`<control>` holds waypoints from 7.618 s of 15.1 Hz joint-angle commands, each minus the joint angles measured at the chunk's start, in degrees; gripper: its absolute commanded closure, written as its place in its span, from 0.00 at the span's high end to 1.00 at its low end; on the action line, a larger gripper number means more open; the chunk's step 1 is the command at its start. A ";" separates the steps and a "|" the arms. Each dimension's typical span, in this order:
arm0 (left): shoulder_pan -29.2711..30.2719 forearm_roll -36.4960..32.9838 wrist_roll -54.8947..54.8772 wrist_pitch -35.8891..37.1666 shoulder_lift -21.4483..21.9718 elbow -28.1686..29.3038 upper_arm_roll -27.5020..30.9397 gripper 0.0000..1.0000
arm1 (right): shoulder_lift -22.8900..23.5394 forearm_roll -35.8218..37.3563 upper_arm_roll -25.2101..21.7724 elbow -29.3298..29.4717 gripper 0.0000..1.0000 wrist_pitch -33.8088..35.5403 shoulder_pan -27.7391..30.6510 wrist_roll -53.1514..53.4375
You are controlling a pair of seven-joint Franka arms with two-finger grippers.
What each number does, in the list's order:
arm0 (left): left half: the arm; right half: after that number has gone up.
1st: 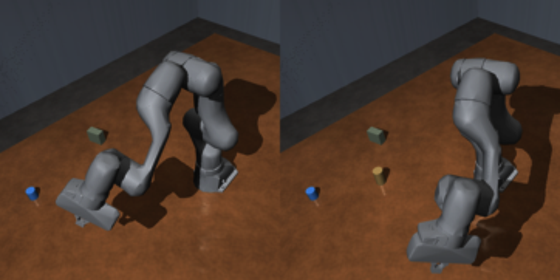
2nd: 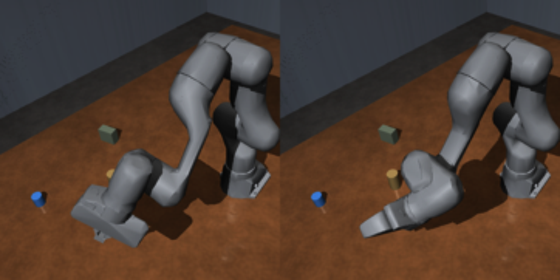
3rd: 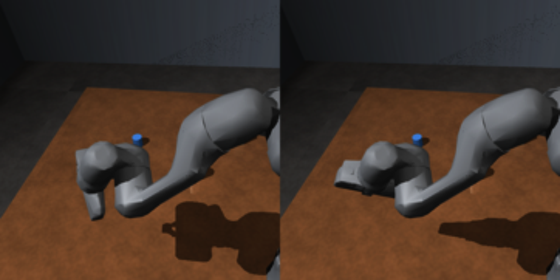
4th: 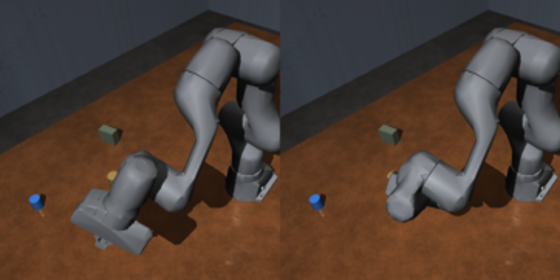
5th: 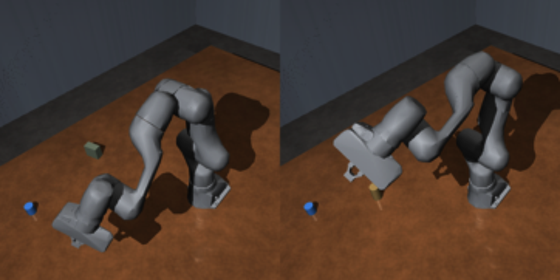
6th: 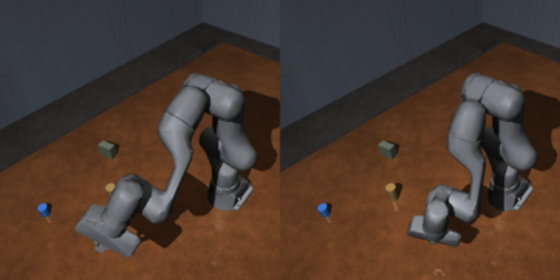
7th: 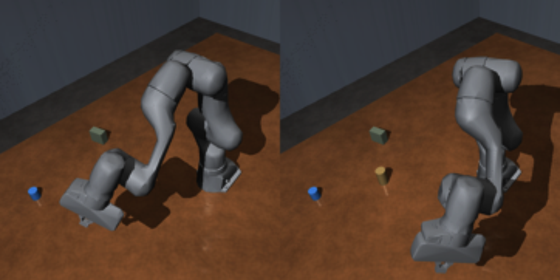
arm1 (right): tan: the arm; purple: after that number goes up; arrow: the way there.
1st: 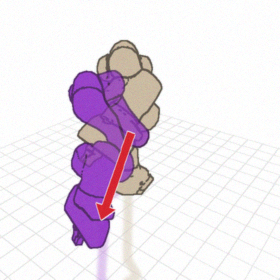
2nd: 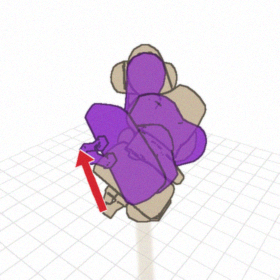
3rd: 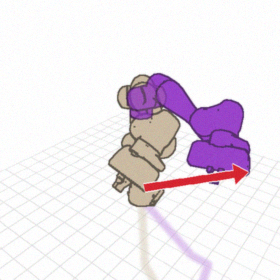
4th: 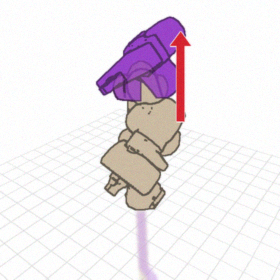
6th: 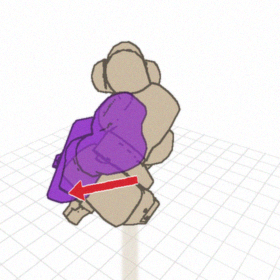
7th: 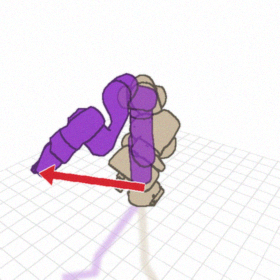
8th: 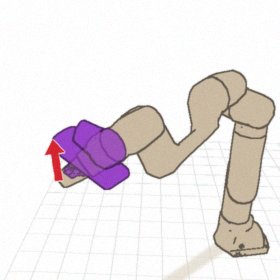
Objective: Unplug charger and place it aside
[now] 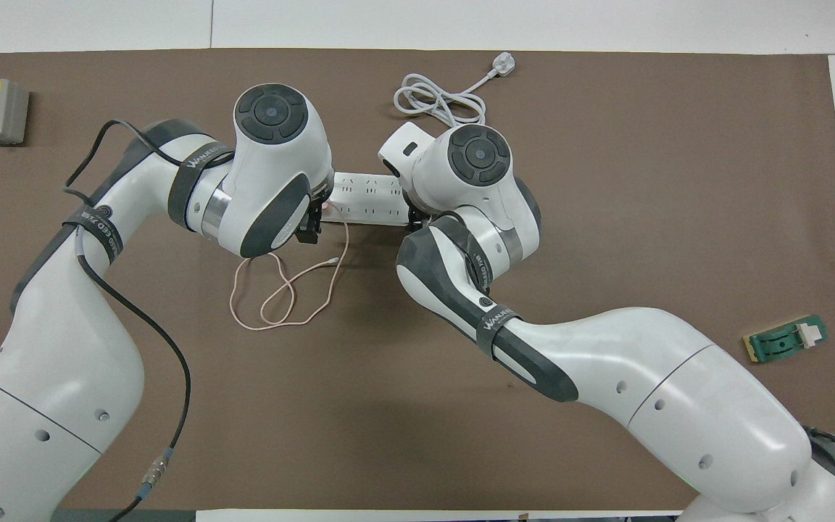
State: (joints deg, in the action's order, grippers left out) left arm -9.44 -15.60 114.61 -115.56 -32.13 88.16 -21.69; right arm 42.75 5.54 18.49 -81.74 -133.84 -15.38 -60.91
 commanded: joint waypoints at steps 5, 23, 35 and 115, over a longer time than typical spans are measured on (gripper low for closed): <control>-0.58 -1.45 1.32 -1.33 0.49 1.31 0.68 0.99 | 1.55 2.46 0.76 1.59 1.00 0.86 0.79 3.52; -0.58 -2.77 1.58 -1.51 0.23 1.31 0.68 0.00 | 1.63 2.37 0.85 0.79 0.29 -1.16 0.53 3.60; -0.84 -2.51 0.09 8.81 4.26 -4.20 0.42 0.00 | 1.72 2.19 0.85 0.71 0.29 -1.95 0.44 3.60; 54.88 61.48 -176.93 12.55 13.50 28.92 -0.02 1.00 | -43.37 -4.49 -20.60 -11.95 1.00 42.61 10.19 65.65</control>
State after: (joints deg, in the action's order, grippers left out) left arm 44.57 47.31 -61.94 -103.72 -17.23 119.28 -21.38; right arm 0.24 0.43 -2.35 -92.27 -90.18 -5.48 4.06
